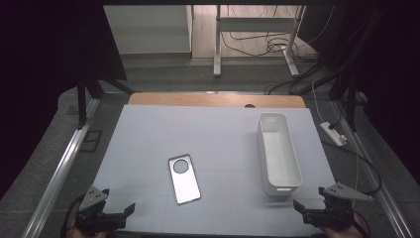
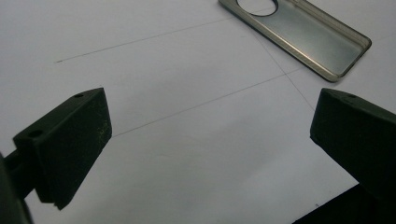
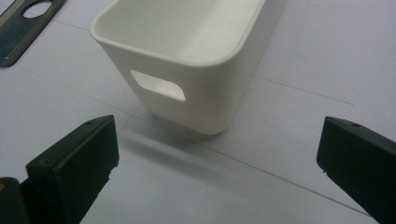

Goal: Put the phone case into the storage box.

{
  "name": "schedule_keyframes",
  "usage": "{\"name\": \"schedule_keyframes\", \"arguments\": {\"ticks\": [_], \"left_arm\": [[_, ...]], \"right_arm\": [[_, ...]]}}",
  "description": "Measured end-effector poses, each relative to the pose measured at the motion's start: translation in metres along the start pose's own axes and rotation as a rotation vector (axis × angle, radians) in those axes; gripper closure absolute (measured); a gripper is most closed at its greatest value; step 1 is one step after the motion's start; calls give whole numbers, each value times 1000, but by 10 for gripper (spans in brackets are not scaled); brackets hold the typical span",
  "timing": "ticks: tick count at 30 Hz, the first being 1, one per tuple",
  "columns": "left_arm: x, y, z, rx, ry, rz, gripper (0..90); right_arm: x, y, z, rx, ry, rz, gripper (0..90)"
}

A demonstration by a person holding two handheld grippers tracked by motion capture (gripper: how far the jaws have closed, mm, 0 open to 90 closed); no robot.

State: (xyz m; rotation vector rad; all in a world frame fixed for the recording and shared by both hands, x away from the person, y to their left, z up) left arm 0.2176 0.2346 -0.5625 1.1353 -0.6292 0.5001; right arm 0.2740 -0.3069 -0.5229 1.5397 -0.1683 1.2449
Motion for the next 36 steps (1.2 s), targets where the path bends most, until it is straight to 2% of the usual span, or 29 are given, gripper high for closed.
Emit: {"name": "schedule_keyframes", "arguments": {"ticks": [10, 19, 29, 36], "left_arm": [[0, -1, 0, 12, -9, -7, 0], [4, -2, 2, -12, 3, -12, 0], [14, -8, 8, -19, -30, -7, 0], [20, -15, 13, -33, -46, -36, 0]], "right_arm": [[0, 0, 0, 0, 3, -3, 0], [0, -1, -1, 2, 9, -5, 0], [0, -1, 0, 0, 7, -4, 0], [0, -1, 0, -3, 5, -2, 0]]}}
Point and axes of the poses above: each handheld gripper's, and its own axes: y roughly backward along the jaws, x roughly out of its top, z roughly to its right, the point moved 9 cm from there along -y, roughly forward along the jaws, and after that the axes turned 15 degrees about y, right-handed, at the moved point
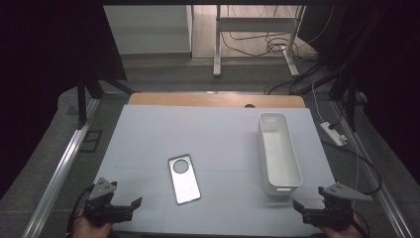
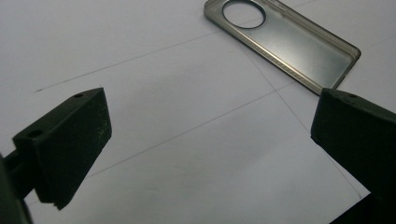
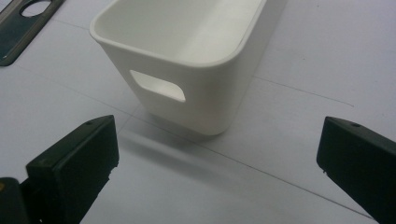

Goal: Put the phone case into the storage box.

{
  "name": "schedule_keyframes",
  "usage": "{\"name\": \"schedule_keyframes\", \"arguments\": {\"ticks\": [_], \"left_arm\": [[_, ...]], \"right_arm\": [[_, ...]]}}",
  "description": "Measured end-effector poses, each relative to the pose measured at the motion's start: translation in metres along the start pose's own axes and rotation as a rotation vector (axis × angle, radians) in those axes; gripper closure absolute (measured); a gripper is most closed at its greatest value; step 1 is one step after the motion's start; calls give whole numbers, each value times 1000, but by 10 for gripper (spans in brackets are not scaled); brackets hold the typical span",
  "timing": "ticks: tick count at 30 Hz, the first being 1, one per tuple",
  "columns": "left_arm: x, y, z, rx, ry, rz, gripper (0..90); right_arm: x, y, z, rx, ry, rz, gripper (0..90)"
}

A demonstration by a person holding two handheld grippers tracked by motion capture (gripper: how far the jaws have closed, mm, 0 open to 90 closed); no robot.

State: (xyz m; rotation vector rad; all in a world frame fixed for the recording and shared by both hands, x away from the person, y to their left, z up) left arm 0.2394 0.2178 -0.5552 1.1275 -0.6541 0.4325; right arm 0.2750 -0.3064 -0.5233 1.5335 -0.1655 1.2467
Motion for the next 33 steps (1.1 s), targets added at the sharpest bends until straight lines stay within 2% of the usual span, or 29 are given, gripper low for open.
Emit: {"name": "schedule_keyframes", "arguments": {"ticks": [4, 14, 27, 33], "left_arm": [[8, -4, 5, -10, -11, -30, 0], [26, -15, 16, -20, -56, -65, 0], [48, -33, 27, -21, -100, -85, 0], [53, -40, 28, -23, -104, -98, 0]], "right_arm": [[0, 0, 0, -3, 0, 1, 0], [0, 0, 0, 1, 4, 1, 0], [0, 0, 0, -1, 0, 4, 0], [0, 0, 0, -2, 1, 3, 0]]}}
Point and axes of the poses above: each handheld gripper's, and its own axes: y roughly backward along the jaws, x roughly out of its top, z roughly to its right, the point moved 9 cm from there along -y, roughly forward along the jaws, and after that the axes turned 15 degrees about y, right-handed, at the moved point
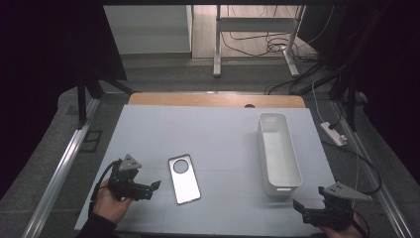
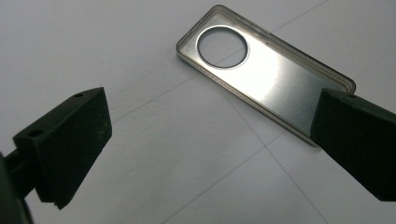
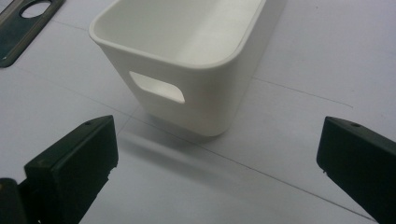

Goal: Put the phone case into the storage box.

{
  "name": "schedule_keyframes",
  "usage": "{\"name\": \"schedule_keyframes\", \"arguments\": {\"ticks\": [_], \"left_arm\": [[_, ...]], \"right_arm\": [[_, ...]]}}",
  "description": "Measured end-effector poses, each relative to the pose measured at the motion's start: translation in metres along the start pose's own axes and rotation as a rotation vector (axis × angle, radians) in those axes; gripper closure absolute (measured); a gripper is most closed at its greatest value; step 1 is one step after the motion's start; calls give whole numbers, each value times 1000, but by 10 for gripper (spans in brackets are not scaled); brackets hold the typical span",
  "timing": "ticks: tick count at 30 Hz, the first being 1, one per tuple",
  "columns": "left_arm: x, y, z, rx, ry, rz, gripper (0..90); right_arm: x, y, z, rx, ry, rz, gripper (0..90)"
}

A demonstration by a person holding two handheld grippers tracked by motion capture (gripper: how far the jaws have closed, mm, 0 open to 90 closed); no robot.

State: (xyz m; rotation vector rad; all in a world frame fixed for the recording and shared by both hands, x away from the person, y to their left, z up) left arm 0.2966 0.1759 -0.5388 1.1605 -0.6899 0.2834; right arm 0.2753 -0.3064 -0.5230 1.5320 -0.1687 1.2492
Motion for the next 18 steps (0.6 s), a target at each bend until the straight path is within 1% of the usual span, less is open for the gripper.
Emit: {"name": "schedule_keyframes", "arguments": {"ticks": [9, 18], "left_arm": [[11, -8, 0, 6, -19, -35, 0], [20, -14, 4, 3, -34, -52, 0]], "right_arm": [[0, 1, 1, -4, -10, 7, 0], [0, 1, 1, -4, -5, 1, 0]]}}
Point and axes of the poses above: each handheld gripper's, and its own axes: y roughly backward along the jaws, x roughly out of its top, z roughly to its right, the point moved 9 cm from there along -y, roughly forward along the jaws, and after that the axes turned 15 degrees about y, right-handed, at the moved point
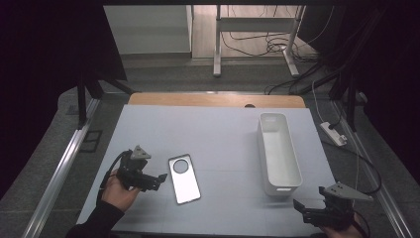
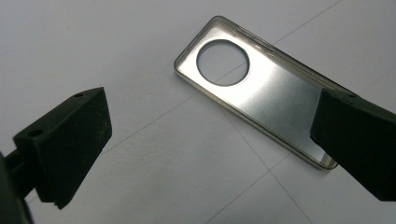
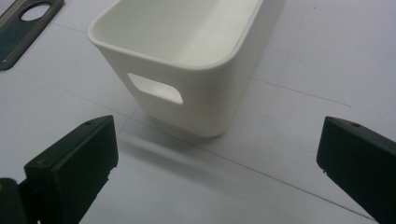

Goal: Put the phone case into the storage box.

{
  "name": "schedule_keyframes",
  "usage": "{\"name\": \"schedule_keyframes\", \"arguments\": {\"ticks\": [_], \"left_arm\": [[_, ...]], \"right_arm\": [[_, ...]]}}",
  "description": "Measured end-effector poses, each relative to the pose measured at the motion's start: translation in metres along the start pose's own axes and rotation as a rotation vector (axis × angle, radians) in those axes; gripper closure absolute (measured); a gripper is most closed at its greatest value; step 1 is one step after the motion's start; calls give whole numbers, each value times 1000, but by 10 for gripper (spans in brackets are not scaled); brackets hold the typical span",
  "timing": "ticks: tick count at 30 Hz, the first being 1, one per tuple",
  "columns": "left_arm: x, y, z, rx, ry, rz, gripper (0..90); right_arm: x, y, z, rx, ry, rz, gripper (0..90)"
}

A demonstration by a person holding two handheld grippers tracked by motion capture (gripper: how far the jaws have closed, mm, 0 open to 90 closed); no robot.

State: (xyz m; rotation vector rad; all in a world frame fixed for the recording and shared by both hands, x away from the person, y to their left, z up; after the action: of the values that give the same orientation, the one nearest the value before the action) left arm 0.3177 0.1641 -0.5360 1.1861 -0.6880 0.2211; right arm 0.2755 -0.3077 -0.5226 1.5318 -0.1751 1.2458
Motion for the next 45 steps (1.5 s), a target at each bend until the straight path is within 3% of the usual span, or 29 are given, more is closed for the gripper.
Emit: {"name": "schedule_keyframes", "arguments": {"ticks": [26, 31, 40, 45], "left_arm": [[24, -28, 23, -28, -46, -57, 19], [23, -30, 31, -66, -53, -90, 257], [18, -35, 39, -88, -58, -112, 728], [12, -39, 41, -84, -75, -112, 892]], "right_arm": [[0, 0, -1, 9, 2, 3, 0], [0, 0, -1, 9, 1, 4, 0], [0, 0, 0, 4, 2, 3, 0], [0, 0, -1, 7, 9, 0, 0]]}}
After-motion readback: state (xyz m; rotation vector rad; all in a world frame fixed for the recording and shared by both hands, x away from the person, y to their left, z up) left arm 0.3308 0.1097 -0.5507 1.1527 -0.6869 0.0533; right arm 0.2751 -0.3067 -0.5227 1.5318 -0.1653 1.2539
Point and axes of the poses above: each handheld gripper's, and its own axes: y roughly backward along the jaws, x roughly out of its top, z roughly to its right, the point moved 9 cm from there along -y, roughly forward along the jaws, and after that the axes turned 15 degrees about y, right-handed, at the moved point
